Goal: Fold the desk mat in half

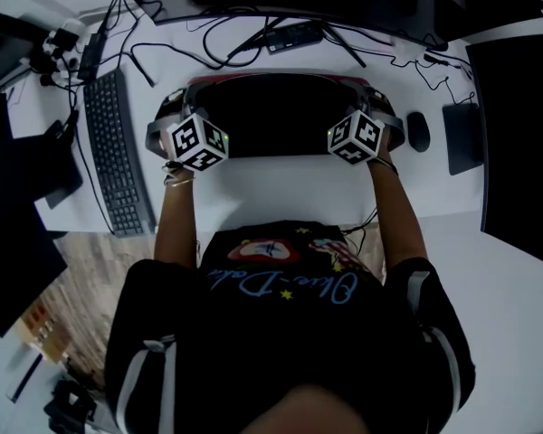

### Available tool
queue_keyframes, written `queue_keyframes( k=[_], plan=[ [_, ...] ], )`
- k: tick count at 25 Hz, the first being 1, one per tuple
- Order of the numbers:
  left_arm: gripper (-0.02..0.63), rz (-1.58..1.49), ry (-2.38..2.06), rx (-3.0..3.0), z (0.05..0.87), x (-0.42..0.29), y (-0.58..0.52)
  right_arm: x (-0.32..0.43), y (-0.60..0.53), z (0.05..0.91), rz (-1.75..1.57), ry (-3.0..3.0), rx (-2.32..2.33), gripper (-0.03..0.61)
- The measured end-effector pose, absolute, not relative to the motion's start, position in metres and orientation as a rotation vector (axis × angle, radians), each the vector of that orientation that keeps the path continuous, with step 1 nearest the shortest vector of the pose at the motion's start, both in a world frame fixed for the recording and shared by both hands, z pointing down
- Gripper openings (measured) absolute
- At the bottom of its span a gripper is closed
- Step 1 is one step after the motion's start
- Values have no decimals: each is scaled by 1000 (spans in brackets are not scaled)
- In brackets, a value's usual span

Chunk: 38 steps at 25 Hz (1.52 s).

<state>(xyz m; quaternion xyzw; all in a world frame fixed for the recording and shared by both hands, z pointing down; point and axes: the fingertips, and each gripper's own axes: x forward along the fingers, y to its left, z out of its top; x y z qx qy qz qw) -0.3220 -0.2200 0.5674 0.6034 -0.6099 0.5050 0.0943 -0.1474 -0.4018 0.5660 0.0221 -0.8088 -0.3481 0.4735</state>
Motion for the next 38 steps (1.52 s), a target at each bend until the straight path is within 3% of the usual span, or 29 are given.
queue_keyframes(
  k=[9, 11, 14, 20, 23, 27, 32, 38],
  plan=[
    [43, 1460, -1828, 1778, 575, -330, -227, -153, -410, 574, -796, -1988, 103, 42],
    [62, 1381, -1852, 1771, 575, -334, -228, -154, -414, 571, -785, -1993, 125, 85],
    [176, 1237, -1891, 1750, 570, -339, -226, -154, -420, 563, -766, -2011, 140, 193],
    [192, 982, -2044, 1668, 540, -350, -201, -151, -421, 512, -744, -2150, 259, 193],
    [190, 702, -2142, 1574, 521, -351, -171, -153, -403, 480, -678, -2284, 284, 192],
    [104, 369, -2211, 1388, 516, -338, -116, -163, -351, 457, -612, -2461, 195, 192],
    [106, 138, -2212, 1242, 527, -306, -66, -173, -276, 477, -646, -2468, -70, 190],
    [160, -331, -2147, 1099, 537, -276, -48, -165, -212, 515, -688, -2369, -330, 178]
  ],
)
